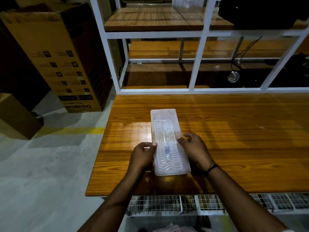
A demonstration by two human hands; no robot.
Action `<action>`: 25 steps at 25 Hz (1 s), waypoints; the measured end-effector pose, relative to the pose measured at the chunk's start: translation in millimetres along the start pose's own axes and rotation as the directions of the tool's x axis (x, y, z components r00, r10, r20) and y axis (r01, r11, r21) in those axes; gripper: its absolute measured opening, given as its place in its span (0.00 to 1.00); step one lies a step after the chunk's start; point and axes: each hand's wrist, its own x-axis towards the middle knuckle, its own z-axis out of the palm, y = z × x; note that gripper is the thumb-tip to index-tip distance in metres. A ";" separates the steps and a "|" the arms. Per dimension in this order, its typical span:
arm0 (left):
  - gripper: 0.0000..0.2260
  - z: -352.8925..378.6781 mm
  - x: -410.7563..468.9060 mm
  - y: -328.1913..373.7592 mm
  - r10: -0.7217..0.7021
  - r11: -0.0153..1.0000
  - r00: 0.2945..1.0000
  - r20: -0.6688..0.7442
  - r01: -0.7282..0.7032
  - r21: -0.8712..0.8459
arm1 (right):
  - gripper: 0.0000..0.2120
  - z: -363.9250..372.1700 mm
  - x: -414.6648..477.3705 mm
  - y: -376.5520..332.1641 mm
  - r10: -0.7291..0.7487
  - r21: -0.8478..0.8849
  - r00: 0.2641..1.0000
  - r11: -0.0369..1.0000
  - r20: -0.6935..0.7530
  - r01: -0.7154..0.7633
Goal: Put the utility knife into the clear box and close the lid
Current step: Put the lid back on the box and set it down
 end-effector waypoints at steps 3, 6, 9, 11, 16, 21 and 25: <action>0.08 -13.7 -23.6 -14.9 -0.053 0.988 0.985 0.163 0.076 -0.137 | 0.18 -26.6 -29.0 16.9 0.097 0.129 0.983 0.985 0.157 -0.118; 0.07 -21.6 -45.2 -26.2 -0.060 0.967 0.961 0.270 0.123 -0.224 | 0.10 -44.1 -61.2 21.1 0.159 0.287 0.929 0.922 0.334 -0.261; 0.07 -23.4 -49.9 -32.0 -0.059 0.950 0.958 0.279 0.140 -0.279 | 0.10 -47.2 -76.9 22.2 0.058 0.319 0.907 0.925 0.417 -0.206; 0.07 -22.9 -49.2 -32.9 -0.071 0.954 0.960 0.272 0.145 -0.261 | 0.11 -44.7 -78.1 27.1 0.037 0.338 0.924 0.924 0.381 -0.177; 0.04 -23.0 -45.2 -32.4 -0.100 0.951 0.937 0.335 0.189 -0.243 | 0.12 -42.1 -75.6 31.7 0.033 0.338 0.941 0.929 0.336 -0.152; 0.04 -30.1 -32.6 -16.3 -0.157 0.951 0.902 0.402 0.248 -0.185 | 0.05 -46.2 -64.7 23.9 0.104 0.233 0.937 0.954 0.334 -0.189; 0.10 -25.1 10.9 4.8 -0.146 0.963 0.967 0.207 0.186 -0.192 | 0.08 -39.1 -17.1 2.0 0.044 0.165 0.980 0.983 0.194 -0.077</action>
